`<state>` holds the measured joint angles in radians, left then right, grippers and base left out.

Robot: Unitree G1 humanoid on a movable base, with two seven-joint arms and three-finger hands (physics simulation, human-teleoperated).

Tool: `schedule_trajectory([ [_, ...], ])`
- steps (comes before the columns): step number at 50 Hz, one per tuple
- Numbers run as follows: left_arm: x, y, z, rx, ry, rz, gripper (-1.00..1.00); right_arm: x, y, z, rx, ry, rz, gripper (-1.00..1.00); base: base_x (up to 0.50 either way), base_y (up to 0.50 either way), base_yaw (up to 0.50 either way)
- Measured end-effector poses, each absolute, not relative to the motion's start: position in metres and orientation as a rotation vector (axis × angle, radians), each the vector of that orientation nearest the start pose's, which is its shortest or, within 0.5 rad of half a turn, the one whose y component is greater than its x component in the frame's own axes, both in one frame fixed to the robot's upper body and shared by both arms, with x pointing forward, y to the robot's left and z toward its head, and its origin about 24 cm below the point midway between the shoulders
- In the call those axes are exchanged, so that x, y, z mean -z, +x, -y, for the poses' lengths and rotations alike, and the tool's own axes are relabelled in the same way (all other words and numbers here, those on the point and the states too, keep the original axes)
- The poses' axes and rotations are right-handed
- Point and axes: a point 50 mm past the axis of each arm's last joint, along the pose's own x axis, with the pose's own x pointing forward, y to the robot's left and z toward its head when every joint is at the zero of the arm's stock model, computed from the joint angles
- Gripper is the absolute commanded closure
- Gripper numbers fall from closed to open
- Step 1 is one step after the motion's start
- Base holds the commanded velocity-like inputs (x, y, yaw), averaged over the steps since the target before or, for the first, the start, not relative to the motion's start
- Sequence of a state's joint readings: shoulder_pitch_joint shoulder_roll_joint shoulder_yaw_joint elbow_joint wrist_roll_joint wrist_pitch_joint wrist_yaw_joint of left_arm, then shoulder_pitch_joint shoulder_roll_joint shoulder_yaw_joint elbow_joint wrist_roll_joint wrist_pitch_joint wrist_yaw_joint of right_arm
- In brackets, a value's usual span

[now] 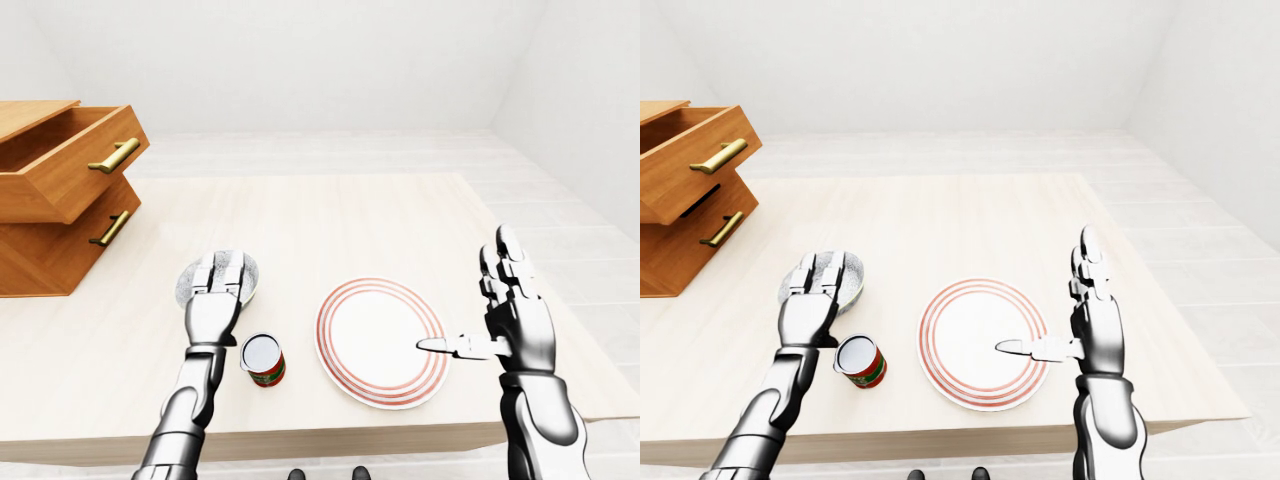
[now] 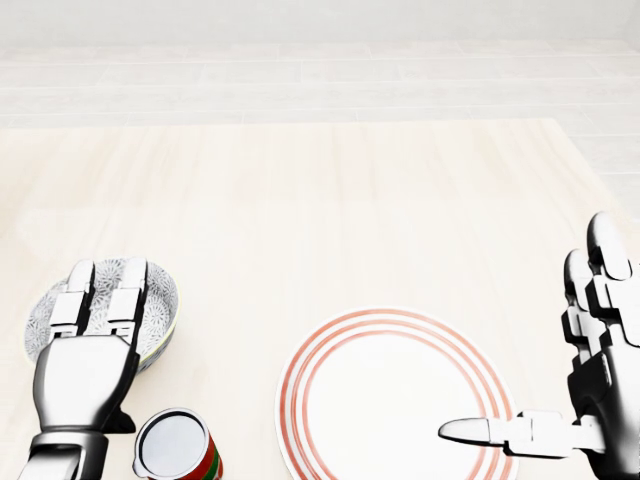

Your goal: Put the bowl on the plate.

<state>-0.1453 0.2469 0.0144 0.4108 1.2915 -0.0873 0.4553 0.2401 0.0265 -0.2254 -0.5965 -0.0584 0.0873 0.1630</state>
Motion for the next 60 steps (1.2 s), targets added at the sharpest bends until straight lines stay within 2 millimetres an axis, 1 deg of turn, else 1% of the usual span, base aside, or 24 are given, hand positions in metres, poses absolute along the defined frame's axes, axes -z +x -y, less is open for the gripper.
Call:
schedule_trajectory([
  [30, -0.007, 0.275, -0.201, -0.135, 1.551, 0.169, -1.0, -0.117, 0.191, 0.203, 0.138, -0.146, 0.244, -1.0, 0.0, 0.0, 0.0],
  [60, -0.007, 0.283, -0.203, -0.137, 1.537, 0.158, -1.0, -0.12, 0.19, 0.201, 0.138, -0.153, 0.257, -1.0, 0.0, 0.0, 0.0],
])
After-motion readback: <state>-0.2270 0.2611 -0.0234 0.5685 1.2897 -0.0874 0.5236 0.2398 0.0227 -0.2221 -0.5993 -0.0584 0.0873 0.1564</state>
